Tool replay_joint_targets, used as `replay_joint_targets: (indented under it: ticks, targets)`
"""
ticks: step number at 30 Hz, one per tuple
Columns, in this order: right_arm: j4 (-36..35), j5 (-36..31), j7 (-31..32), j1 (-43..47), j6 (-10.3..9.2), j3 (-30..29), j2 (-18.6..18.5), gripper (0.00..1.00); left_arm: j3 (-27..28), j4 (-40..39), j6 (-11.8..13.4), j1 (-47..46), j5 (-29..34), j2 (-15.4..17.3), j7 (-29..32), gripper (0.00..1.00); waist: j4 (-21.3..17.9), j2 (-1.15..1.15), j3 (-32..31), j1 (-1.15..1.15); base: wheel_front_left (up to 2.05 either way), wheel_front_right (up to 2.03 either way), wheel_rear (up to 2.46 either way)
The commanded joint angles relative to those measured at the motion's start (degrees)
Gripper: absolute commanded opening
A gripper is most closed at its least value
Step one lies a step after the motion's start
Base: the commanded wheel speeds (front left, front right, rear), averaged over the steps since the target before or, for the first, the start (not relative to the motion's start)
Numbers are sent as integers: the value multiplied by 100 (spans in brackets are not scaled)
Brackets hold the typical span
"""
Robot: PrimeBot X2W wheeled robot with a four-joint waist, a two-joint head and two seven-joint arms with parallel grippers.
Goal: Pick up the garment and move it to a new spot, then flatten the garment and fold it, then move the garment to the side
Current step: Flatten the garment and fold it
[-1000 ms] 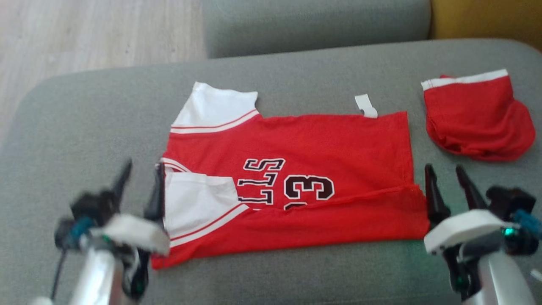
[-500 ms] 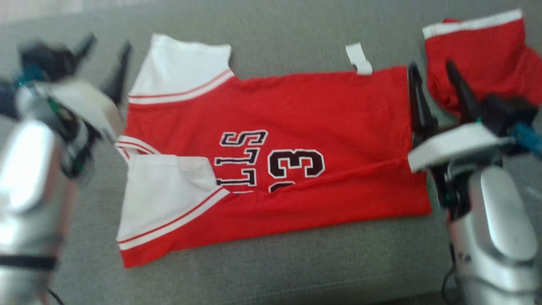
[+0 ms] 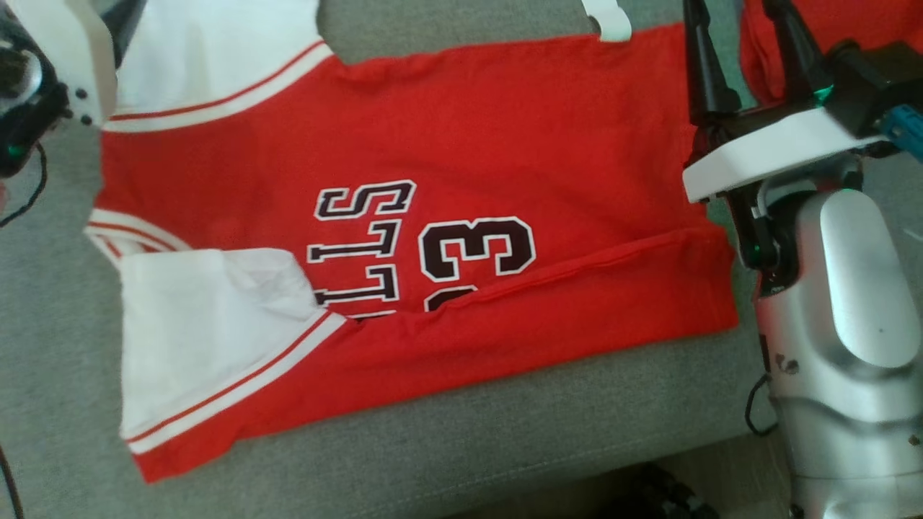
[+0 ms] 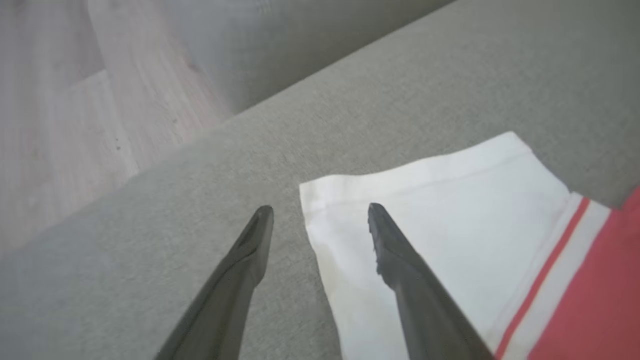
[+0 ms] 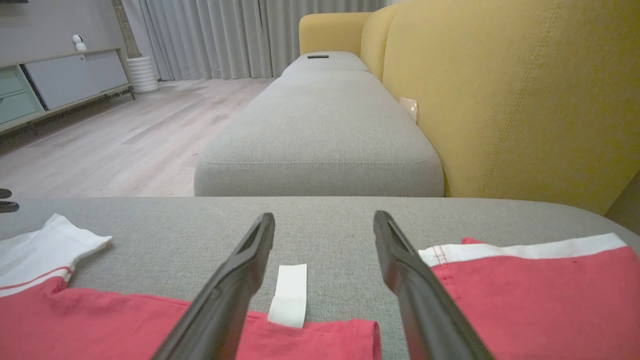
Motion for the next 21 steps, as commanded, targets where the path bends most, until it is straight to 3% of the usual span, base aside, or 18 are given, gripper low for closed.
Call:
replay_joint_targets:
  ticks: [1, 5, 14, 20, 21]
  targets:
    - [-162, 56, -78, -111, 37, 146, -8, 100, -113, -52, 8, -382, -233, 393, 74, 100, -134, 0, 172, -2, 0, 0, 0]
    - [-117, 152, -134, -138, 37, 137, -8, 100, -569, 169, 8, -641, -563, 536, 148, 100, -205, 0, 262, -2, 0, 0, 0]
    - [-14, 244, -268, -119, 37, 80, -8, 100, -1196, 444, 8, -1001, -1042, 548, -71, 100, -277, 0, 372, -2, 0, 0, 0]
    - [-42, 195, -261, -225, 37, -51, -8, 100, -1558, 537, 8, -1101, -1629, 559, 154, 100, -323, 0, 425, -2, 0, 0, 0]
    - [-52, 184, -253, -237, 37, -73, -8, 100, -1621, 527, 8, -1102, -1742, 560, 231, 94, -319, 0, 428, -2, 0, 0, 0]
